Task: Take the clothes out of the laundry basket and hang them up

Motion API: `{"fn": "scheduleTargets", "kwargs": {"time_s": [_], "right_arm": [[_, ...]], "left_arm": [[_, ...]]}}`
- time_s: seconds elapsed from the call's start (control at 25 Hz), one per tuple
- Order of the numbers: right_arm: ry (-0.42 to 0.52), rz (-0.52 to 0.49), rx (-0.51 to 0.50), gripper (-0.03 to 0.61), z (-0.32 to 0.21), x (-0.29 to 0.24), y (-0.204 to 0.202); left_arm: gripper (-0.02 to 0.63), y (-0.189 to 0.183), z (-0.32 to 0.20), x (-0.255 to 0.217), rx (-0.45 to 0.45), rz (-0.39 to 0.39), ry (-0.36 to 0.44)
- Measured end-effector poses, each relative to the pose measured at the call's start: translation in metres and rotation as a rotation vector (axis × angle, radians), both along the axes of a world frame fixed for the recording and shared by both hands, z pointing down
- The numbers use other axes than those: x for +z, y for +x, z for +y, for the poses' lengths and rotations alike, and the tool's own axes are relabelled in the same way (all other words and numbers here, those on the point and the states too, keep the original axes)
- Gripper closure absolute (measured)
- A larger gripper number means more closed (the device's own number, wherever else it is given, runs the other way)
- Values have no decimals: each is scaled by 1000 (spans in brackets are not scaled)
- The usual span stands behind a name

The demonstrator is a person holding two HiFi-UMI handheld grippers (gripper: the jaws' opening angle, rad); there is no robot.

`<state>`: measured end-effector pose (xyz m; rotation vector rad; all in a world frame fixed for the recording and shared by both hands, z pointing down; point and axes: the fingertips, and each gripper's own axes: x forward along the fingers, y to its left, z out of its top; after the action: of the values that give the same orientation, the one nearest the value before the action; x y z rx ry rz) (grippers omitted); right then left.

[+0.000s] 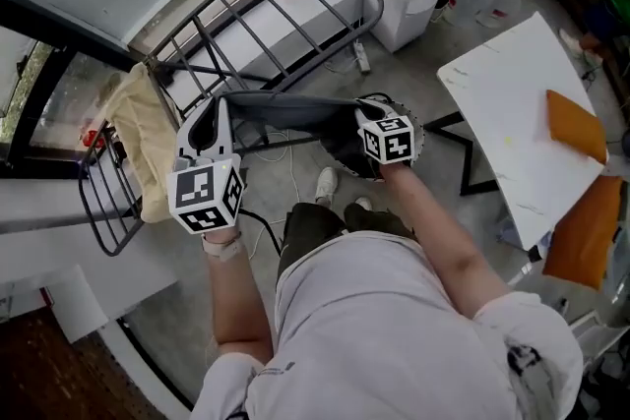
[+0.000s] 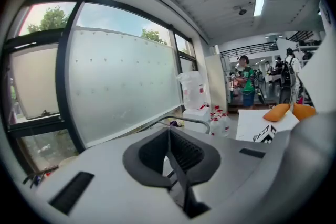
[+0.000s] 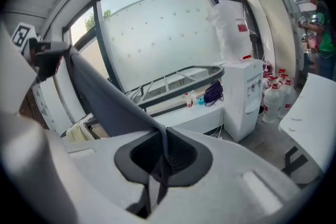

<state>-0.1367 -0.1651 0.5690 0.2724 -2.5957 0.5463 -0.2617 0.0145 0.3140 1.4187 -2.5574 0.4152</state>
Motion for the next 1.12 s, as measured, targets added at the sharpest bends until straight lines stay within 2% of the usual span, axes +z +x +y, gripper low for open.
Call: {"fn": "scheduleTargets", "kwargs": {"time_s": [0.16,0.28,0.52,0.72,0.96,1.12], "right_arm": [[45,-156,28,560,-26,-71,-10],[150,-241,13,560,-31,-132,-25],[405,-387,-79,560,-8,-234,-67],[542,-489,-87,560,1,-299,-103],[635,-552,-37,560,4,-359,-172],[688,-550,-22,560,16,-378,-221]], "left_arm": [[604,-10,66,14,-157,39,4],[604,-15,96,21,-223,65,19],[604,-37,136,13,-361,-8,70],[604,-67,145,-15,-380,-169,64],[604,-133,143,-53,-346,-283,82],[604,-188,150,-70,-332,-309,121]]}}
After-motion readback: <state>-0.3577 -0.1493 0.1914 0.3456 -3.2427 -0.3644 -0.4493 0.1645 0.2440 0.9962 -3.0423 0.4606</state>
